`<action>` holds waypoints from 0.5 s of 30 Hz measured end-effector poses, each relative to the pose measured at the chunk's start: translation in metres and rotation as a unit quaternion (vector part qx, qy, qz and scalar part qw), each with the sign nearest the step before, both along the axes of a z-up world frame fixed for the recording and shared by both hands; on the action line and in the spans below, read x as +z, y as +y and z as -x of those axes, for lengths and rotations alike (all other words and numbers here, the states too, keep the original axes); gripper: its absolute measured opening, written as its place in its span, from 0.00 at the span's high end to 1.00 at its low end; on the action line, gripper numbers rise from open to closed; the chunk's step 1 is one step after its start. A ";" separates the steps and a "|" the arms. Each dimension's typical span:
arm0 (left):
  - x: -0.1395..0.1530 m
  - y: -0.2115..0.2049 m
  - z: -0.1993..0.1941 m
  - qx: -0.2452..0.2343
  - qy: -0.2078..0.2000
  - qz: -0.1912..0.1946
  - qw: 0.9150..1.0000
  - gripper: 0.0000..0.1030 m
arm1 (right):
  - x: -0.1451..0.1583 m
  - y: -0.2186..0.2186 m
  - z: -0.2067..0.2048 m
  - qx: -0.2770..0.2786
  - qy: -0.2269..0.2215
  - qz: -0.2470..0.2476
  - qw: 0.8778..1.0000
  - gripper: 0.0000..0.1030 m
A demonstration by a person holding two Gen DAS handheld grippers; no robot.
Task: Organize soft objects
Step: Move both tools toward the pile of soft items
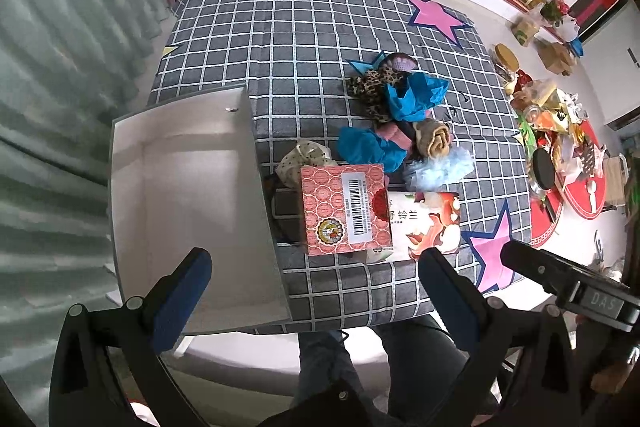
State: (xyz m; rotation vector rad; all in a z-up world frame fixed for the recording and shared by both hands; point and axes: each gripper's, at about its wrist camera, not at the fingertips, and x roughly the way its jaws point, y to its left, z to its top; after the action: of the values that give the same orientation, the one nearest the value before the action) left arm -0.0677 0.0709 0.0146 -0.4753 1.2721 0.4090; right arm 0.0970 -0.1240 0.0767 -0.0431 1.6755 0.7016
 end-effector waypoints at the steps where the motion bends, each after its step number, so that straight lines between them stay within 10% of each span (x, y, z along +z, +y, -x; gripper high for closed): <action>1: -0.001 0.001 0.000 -0.001 0.001 0.000 1.000 0.00 | 0.000 0.001 0.000 0.000 0.006 -0.006 1.000 0.00; 15: -0.018 0.002 -0.044 -0.019 0.035 -0.003 0.999 0.00 | -0.031 -0.005 -0.024 -0.006 0.034 0.007 0.999 0.00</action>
State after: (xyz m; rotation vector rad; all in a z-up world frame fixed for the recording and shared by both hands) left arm -0.0234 0.0734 -0.0030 -0.4336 1.3454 0.4014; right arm 0.1210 -0.1288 0.0453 -0.0191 1.7439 0.6878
